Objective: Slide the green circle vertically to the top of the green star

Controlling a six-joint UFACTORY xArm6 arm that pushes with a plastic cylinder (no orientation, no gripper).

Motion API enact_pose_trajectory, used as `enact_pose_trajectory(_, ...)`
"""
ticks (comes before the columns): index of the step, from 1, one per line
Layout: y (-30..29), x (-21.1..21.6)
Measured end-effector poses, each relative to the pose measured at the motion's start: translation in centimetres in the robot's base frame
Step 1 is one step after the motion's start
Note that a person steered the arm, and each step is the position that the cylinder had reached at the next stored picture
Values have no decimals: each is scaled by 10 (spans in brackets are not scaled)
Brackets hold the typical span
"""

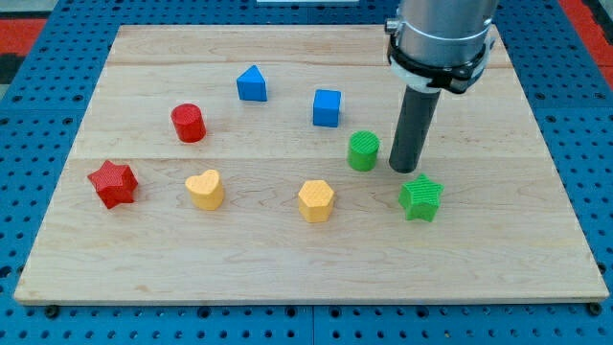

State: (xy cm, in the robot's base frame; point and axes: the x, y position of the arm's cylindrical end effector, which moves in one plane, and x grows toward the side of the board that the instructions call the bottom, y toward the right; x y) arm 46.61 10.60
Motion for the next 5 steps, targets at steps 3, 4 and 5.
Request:
enact_pose_trajectory(3, -75, -4)
enact_pose_trajectory(4, -15, -23)
enact_pose_trajectory(5, 4, -48)
